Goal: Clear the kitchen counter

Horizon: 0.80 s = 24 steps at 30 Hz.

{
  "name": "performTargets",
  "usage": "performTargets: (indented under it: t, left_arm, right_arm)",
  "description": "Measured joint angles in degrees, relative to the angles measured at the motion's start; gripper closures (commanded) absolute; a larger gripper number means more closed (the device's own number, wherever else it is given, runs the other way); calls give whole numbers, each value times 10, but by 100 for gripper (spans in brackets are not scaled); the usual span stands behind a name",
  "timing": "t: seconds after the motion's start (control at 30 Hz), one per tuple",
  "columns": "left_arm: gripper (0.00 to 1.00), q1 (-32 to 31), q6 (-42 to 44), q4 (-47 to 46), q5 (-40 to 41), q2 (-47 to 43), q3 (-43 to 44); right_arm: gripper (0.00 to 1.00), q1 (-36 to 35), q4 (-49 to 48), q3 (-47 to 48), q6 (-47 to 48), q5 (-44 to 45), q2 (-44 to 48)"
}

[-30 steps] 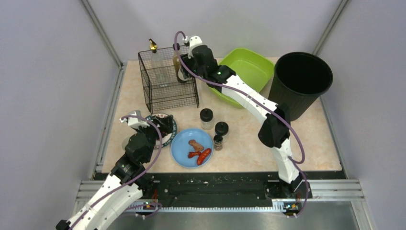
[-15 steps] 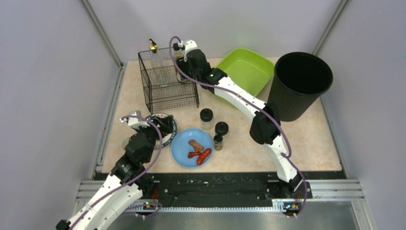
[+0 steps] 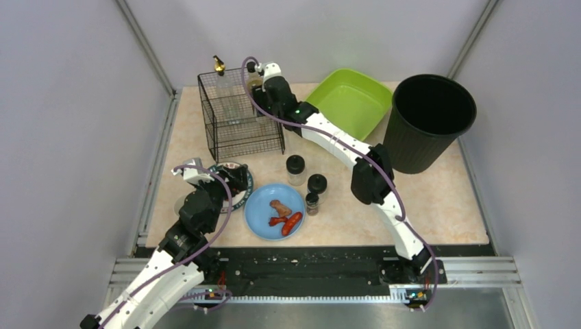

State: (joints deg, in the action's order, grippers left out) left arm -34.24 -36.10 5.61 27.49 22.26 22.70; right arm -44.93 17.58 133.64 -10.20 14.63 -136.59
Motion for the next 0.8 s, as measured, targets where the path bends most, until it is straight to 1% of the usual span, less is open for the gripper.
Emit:
performTargets:
  t: [0.27,0.43,0.47,0.53,0.6,0.63,0.73,0.8]
  left_arm:
    - [13,0,0,0,0,0,0]
    - [13,0,0,0,0,0,0]
    - [13,0,0,0,0,0,0]
    - [13,0,0,0,-1,0,0]
    - [13,0,0,0,-2,0,0]
    - [13,0,0,0,-2,0,0]
    - [13,0,0,0,-5,0,0]
    - [13,0,0,0,-7,0,0]
  right_arm:
    - [100,-3,-18,3,-9,-6,-40]
    - [100,-3,-30,3,-16,-10,-46]
    - [98,-3,-32,3,-16,-10,-47]
    - [89,-3,-33,3,-16,-10,-47]
    - [82,-3,-34,4,-16,-9,-49]
    - [74,-3,-37,4,-16,-8,-50]
    - [60,-5,-48,5,-14,-4,-55]
    - [53,-7,-52,7,-13,2,-58]
